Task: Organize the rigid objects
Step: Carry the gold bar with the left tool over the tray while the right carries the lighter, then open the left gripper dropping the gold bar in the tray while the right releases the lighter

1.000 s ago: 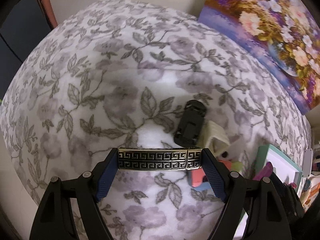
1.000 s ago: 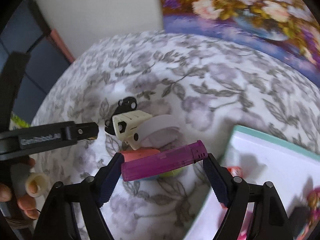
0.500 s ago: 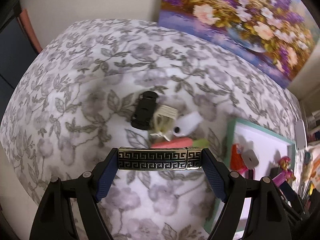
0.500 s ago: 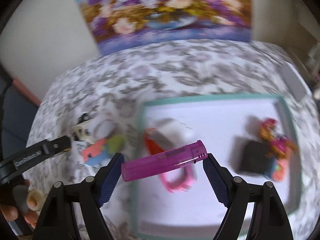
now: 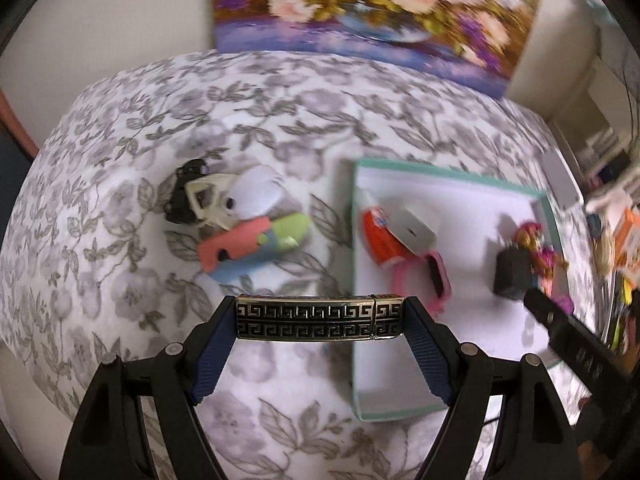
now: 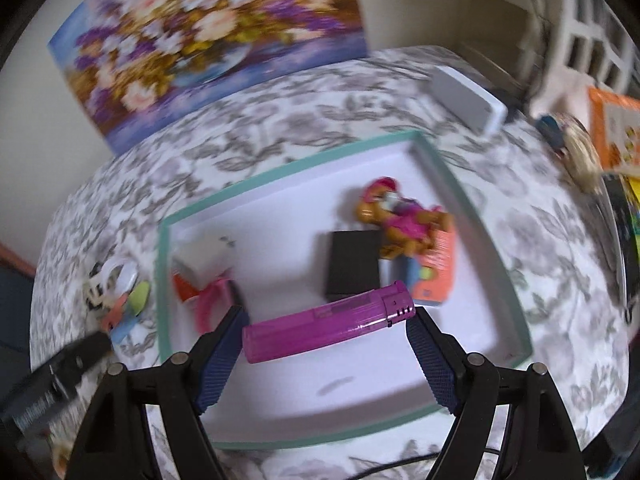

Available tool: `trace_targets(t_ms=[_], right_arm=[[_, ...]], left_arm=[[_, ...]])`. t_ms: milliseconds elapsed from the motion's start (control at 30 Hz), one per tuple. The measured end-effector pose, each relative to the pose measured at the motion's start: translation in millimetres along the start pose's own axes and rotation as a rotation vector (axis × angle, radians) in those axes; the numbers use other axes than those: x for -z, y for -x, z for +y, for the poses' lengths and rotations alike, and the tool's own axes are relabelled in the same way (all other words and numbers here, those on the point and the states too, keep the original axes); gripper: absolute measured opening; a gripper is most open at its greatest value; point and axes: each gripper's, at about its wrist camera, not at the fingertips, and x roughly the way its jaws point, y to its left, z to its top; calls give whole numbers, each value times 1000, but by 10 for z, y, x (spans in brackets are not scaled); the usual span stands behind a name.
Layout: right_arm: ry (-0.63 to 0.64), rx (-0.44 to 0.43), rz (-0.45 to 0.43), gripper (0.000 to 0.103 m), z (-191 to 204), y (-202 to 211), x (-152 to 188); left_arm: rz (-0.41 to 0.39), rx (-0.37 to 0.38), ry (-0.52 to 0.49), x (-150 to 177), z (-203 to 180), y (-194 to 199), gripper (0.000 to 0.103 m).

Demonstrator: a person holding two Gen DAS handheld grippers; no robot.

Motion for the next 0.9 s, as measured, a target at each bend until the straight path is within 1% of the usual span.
trace_targets(t_ms=[100,200,400,600,900], right_arm=[[-41,24,4,83,-163,-9,-4],[-67,29,14,83,-270,-35,-13],[-69,28,61,84,-325,-148,15],[-44,33,111,84,-309,-294,58],[-40,33,170,84,-336,-471,119]], left_arm=[[8,6,-42,88,-182,-2,82],[20,8,-100,137,-353,-45,82],[56,5,-193,227,-624,-133,82],[81,-23,-266,296,-791,-218,82],[142,-41,-312,327,-889,-428,82]])
